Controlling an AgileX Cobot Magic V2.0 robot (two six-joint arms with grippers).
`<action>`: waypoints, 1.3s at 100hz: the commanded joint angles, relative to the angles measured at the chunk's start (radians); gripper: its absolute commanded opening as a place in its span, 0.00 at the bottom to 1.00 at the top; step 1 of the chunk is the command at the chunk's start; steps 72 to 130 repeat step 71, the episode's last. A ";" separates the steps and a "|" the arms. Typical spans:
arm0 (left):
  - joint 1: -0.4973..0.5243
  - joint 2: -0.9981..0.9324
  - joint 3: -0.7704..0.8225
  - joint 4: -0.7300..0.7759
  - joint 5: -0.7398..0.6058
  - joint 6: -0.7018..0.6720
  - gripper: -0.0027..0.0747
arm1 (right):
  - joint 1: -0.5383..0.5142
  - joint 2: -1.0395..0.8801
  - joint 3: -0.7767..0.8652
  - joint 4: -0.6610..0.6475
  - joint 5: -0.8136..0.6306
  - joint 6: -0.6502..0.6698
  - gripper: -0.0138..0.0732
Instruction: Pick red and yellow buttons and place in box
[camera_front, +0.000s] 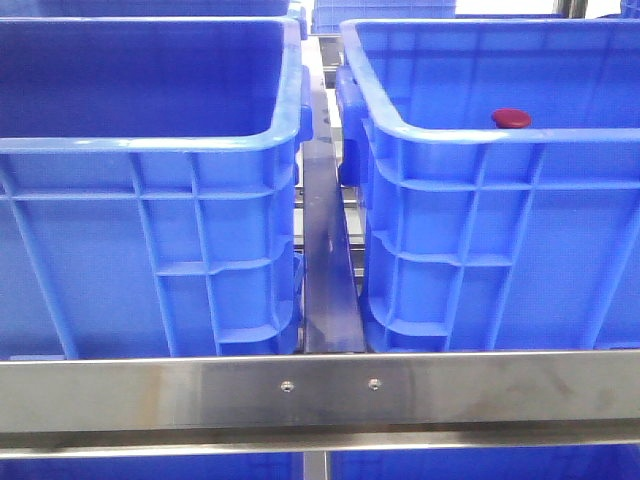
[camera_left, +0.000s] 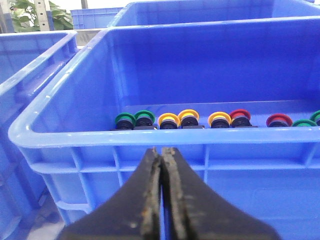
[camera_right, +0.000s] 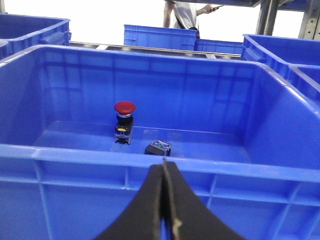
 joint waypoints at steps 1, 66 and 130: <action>-0.008 -0.031 0.053 -0.010 -0.073 -0.009 0.01 | -0.004 -0.026 -0.015 -0.004 -0.071 0.003 0.08; -0.008 -0.031 0.053 -0.010 -0.073 -0.009 0.01 | -0.022 -0.027 -0.015 -0.004 -0.072 0.003 0.08; -0.008 -0.031 0.053 -0.010 -0.073 -0.009 0.01 | -0.028 -0.027 -0.015 -0.002 -0.072 0.003 0.08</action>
